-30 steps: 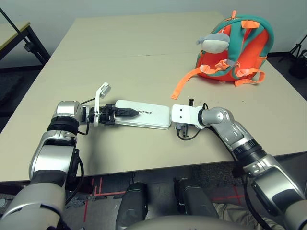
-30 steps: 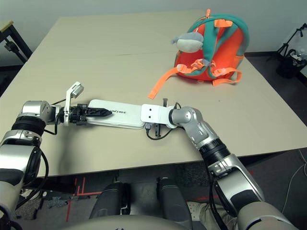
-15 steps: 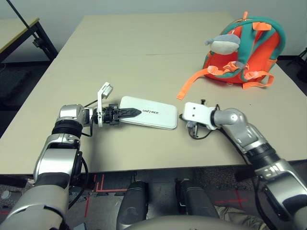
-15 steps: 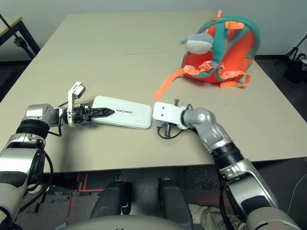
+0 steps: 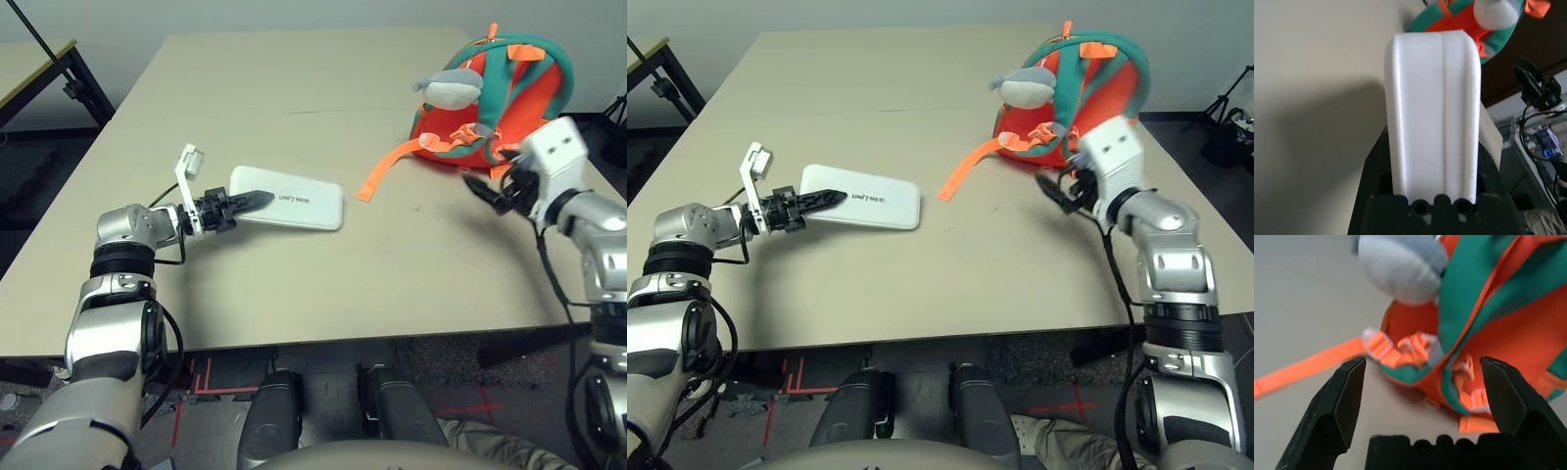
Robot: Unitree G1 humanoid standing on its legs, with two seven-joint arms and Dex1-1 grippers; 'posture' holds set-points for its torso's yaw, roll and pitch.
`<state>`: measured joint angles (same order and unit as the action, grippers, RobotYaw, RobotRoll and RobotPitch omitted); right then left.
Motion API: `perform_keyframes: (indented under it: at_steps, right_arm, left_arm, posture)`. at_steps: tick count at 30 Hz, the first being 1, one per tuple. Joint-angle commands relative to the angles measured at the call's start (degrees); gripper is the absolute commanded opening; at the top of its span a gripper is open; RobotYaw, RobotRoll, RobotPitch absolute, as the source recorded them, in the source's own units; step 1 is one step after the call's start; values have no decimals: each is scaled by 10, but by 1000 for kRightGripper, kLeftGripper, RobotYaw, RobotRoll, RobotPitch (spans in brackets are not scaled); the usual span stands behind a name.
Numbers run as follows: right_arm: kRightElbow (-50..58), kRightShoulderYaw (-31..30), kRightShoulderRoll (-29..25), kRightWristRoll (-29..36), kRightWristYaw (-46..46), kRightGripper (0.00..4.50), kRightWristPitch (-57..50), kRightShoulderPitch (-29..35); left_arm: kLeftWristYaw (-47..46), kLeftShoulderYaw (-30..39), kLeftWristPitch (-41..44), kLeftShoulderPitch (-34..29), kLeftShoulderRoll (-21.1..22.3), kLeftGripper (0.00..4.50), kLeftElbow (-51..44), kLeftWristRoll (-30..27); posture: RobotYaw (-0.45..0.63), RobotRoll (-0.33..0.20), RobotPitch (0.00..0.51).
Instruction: Put the pencil case into the backpack and zip it.
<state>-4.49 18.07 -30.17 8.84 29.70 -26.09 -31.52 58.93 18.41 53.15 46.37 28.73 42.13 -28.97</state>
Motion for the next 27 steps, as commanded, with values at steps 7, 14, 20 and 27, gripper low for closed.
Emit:
perform_keyframes:
  at_steps: [7,14,20,27]
  right_arm:
    - [-249,25,23,2,-133,4500,96,-115]
    - [-437,14,20,8,-129,4500,198,-188]
    - [-552,9,26,7,-123,3854,256,-238]
    - [-569,3,33,14,-91,1182,290,-253]
  left_arm:
    - [-108,86,-50,-3,-46,1337,-115,-70]
    - [-161,103,-20,-40,-60,1337,-228,-128]
    - [-193,107,-18,-59,-66,1337,-268,-157]
    - [-207,105,-26,-67,-66,1337,-269,-171]
  posture:
    - [110,0,93]
    - [145,0,95]
    - [163,0,95]
    - [155,0,94]
